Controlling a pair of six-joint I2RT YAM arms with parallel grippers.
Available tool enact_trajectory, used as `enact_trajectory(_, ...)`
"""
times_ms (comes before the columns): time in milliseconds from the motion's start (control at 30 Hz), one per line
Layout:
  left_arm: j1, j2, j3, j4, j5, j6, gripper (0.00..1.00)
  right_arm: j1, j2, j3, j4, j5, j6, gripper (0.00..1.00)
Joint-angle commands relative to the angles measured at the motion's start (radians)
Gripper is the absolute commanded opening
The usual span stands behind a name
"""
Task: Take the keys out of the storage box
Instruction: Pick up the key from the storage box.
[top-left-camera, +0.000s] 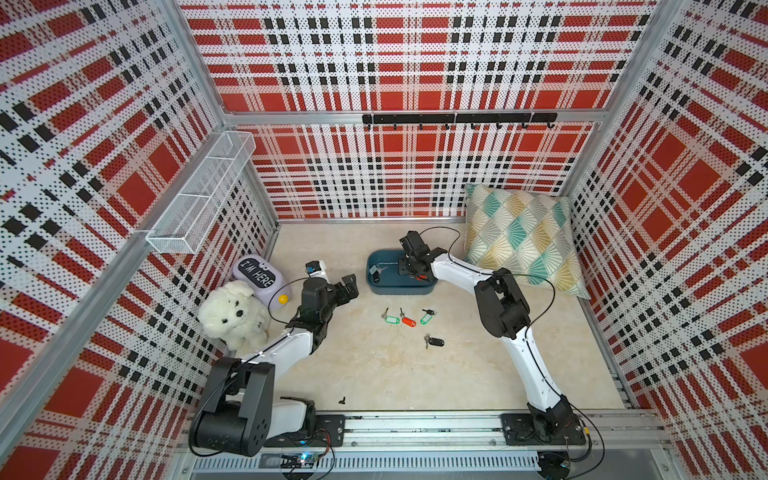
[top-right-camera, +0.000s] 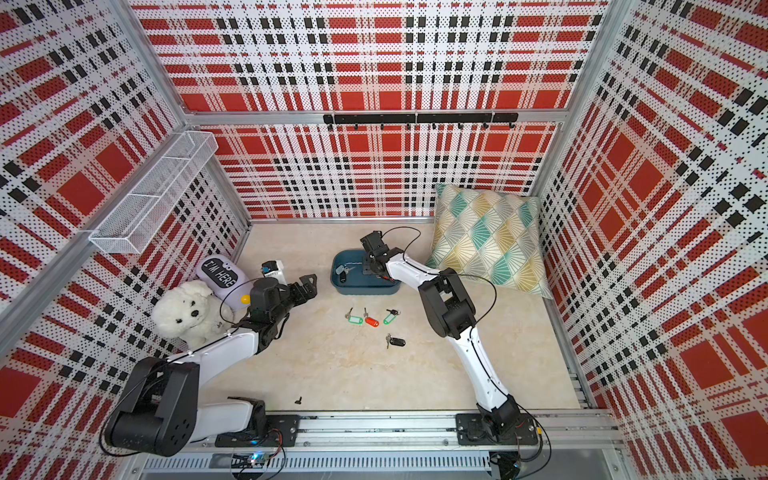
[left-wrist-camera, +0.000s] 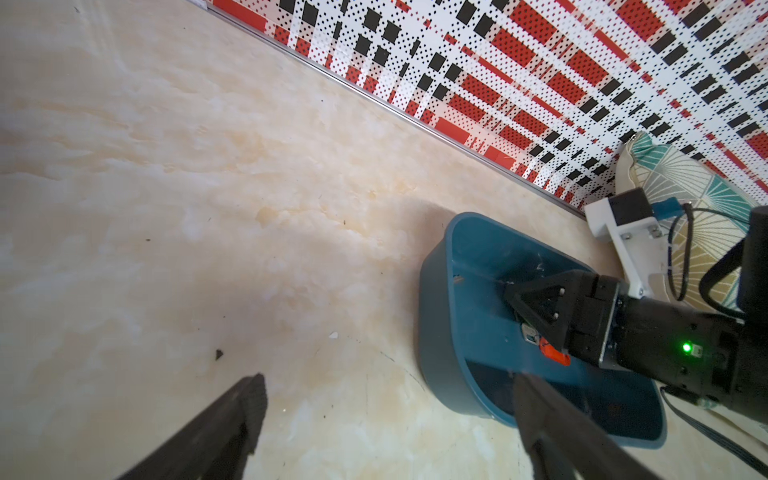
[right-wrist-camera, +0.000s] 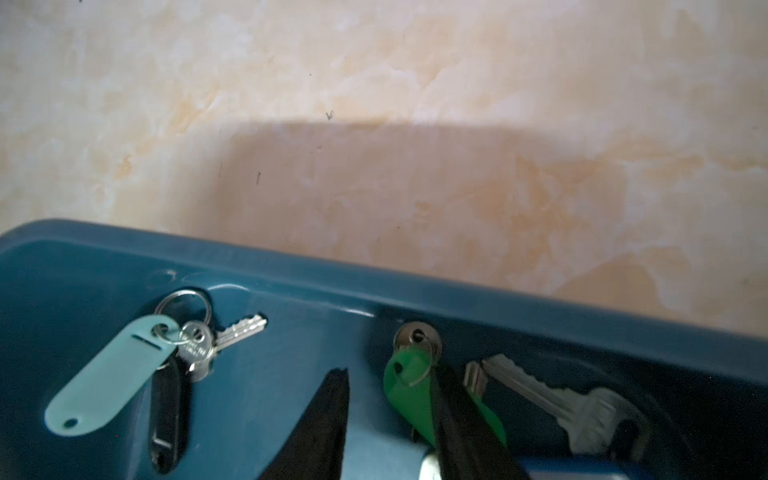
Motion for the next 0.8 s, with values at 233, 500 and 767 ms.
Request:
enact_trajectory(233, 0.019, 0.013, 0.037, 0.021, 0.013, 0.017, 0.99, -0.015, 0.037, 0.045, -0.007, -0.007, 0.014, 0.12)
enact_trajectory(500, 0.025, 0.018, 0.038, 0.021, 0.015, 0.015, 0.99, -0.018, 0.02, 0.048, -0.006, 0.003, -0.007, 0.0)
enact_trajectory(767, 0.025, 0.017, 0.036, 0.021, 0.017, 0.014, 0.99, -0.018, -0.049, 0.025, 0.014, 0.0, -0.039, 0.0)
